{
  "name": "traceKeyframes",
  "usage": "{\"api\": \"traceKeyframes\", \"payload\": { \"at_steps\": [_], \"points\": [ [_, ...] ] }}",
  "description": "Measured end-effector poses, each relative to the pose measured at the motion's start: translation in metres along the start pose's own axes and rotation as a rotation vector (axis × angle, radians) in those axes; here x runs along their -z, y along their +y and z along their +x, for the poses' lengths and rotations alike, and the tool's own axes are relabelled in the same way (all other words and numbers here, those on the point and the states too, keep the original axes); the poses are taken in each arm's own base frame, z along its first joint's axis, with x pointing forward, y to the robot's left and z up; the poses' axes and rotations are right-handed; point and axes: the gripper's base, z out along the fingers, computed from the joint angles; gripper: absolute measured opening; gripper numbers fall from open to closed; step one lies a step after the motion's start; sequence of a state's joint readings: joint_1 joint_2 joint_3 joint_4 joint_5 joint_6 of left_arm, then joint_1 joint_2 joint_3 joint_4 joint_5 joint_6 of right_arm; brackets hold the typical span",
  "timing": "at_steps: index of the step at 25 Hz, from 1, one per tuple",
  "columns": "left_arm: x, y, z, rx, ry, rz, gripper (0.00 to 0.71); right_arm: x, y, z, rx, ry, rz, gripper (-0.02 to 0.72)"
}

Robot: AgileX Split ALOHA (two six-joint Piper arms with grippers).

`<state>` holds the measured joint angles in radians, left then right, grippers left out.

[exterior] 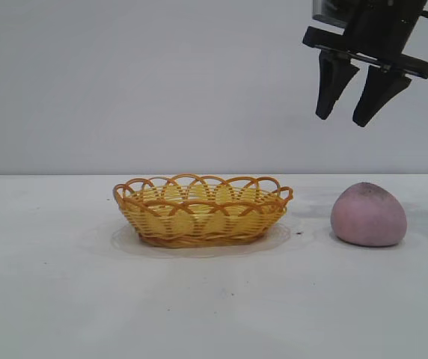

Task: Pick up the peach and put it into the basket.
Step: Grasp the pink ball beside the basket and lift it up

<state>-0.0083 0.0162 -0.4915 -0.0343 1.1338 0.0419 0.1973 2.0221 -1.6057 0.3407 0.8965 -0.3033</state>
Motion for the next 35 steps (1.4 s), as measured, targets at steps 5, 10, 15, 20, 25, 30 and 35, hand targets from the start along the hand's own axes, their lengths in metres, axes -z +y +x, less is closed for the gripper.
{"api": "traceKeyframes", "payload": {
  "at_steps": [5, 10, 15, 20, 25, 30, 35],
  "points": [
    [0.0006, 0.0000, -0.0005, 0.000, -0.015, -0.001, 0.507, 0.0000, 0.0000, 0.0001, 0.000, 0.002, 0.000, 0.370],
    [0.0006, 0.0000, -0.0007, -0.003, -0.017, -0.001, 0.463, 0.0000, 0.0000, 0.0001, 0.000, 0.002, 0.000, 0.370],
    [0.0017, 0.0000, 0.0001, -0.004, -0.026, -0.001, 0.354, 0.0000, 0.0000, 0.0001, 0.000, 0.002, 0.000, 0.370],
    [0.0038, -0.0001, 0.0016, -0.006, -0.044, -0.001, 0.323, 0.0000, 0.0001, 0.0002, 0.000, 0.002, -0.001, 0.370],
    [0.0041, -0.0002, 0.0018, -0.006, -0.046, -0.002, 0.297, 0.0000, 0.0001, 0.0003, 0.000, 0.004, -0.001, 0.370],
    [0.0041, -0.0002, 0.0020, -0.006, -0.047, -0.002, 0.297, 0.0000, 0.0002, 0.0007, 0.000, 0.008, -0.003, 0.370],
    [0.0041, -0.0002, 0.0020, -0.006, -0.047, -0.002, 0.297, -0.0007, 0.0004, 0.0020, 0.000, 0.022, -0.007, 0.370]
  ]
}}
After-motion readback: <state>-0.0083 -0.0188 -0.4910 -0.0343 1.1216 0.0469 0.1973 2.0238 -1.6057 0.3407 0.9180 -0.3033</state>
